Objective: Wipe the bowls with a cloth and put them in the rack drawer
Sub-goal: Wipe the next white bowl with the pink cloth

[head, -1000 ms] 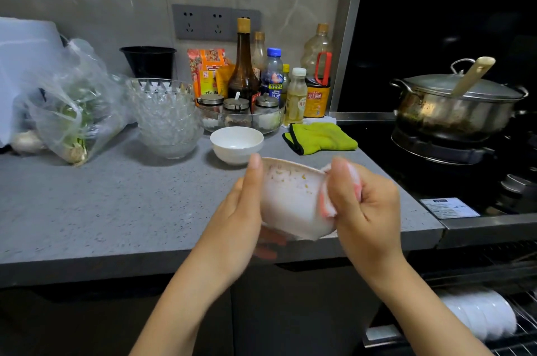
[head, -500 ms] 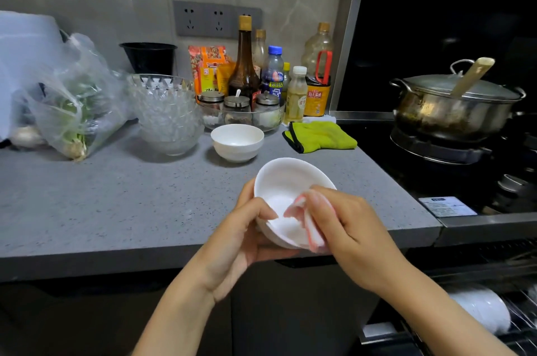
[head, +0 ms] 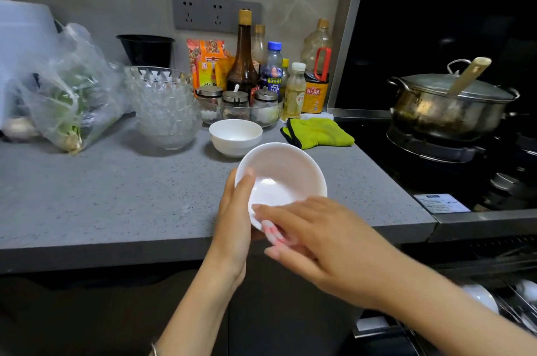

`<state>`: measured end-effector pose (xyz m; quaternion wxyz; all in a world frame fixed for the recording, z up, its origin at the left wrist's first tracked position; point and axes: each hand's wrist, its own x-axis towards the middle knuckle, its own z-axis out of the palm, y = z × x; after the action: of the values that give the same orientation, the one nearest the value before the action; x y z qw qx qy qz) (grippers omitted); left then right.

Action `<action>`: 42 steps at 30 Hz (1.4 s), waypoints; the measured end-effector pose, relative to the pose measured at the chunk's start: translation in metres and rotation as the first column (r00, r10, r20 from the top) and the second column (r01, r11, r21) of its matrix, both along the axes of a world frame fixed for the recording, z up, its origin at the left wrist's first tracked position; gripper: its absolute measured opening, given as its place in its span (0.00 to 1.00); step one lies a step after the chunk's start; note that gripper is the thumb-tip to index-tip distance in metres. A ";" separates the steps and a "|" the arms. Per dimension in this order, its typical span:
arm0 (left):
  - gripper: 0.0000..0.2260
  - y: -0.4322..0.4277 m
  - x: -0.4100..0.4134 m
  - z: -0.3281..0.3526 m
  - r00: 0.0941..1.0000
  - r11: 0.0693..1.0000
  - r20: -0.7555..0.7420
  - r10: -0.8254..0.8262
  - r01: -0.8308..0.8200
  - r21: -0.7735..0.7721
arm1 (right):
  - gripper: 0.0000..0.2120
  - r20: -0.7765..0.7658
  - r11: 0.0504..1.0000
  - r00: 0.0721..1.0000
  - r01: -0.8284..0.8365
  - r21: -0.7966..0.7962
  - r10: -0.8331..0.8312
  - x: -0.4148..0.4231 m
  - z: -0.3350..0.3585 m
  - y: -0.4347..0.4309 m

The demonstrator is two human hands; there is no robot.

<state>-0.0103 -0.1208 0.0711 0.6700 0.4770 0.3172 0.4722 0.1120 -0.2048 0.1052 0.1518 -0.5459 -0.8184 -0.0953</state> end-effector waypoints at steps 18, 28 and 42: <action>0.15 -0.004 0.009 0.011 0.984 0.993 0.162 0.069 -0.083 0.079 | 0.24 0.070 0.878 0.986 0.100 0.468 -0.150 -0.018 -0.025 0.024; 0.25 -0.008 0.003 0.010 0.979 0.997 0.189 0.071 -0.076 0.019 | 0.11 0.084 0.852 0.989 0.057 0.521 -0.118 -0.017 -0.035 0.026; 0.19 -0.011 0.007 0.007 0.987 0.989 0.102 0.126 -0.132 0.058 | 0.12 0.068 0.874 0.992 0.057 0.482 -0.102 -0.015 -0.031 0.024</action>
<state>-0.0033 -0.1314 0.0779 0.6369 0.4532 0.2987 0.5475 0.0970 -0.1806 0.0744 0.2403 -0.5197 -0.7524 -0.3257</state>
